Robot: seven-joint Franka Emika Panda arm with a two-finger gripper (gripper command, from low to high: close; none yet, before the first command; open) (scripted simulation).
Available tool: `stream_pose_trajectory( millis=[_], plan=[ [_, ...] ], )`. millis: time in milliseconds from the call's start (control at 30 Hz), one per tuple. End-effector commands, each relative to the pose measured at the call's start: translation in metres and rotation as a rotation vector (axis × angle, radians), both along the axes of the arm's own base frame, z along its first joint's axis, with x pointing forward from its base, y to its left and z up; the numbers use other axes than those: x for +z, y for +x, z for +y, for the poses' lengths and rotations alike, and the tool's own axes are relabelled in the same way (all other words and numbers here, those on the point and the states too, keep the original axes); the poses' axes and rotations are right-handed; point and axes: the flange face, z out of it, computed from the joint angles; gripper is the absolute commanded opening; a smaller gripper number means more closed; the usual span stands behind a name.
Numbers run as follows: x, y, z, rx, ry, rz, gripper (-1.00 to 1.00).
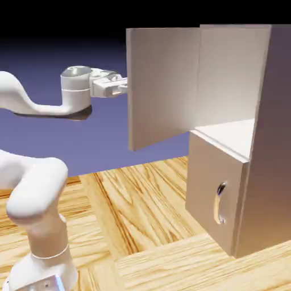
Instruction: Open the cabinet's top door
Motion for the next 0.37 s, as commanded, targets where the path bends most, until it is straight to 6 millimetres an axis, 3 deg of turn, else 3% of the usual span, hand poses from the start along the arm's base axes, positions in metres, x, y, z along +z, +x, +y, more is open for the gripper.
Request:
stream_pose_trajectory(
  millis=[0, 267, 300, 333],
  plan=[
    [0.000, 0.002, 0.008, -0.031, 0.000, 0.000, -1.00],
    [0.000, 0.023, 0.065, -0.245, 0.000, 0.000, -1.00],
    [0.000, 0.023, 0.065, -0.245, 0.000, 0.000, 1.00],
    [0.000, 0.023, 0.065, -0.245, 0.000, 0.000, 1.00]
  ],
)
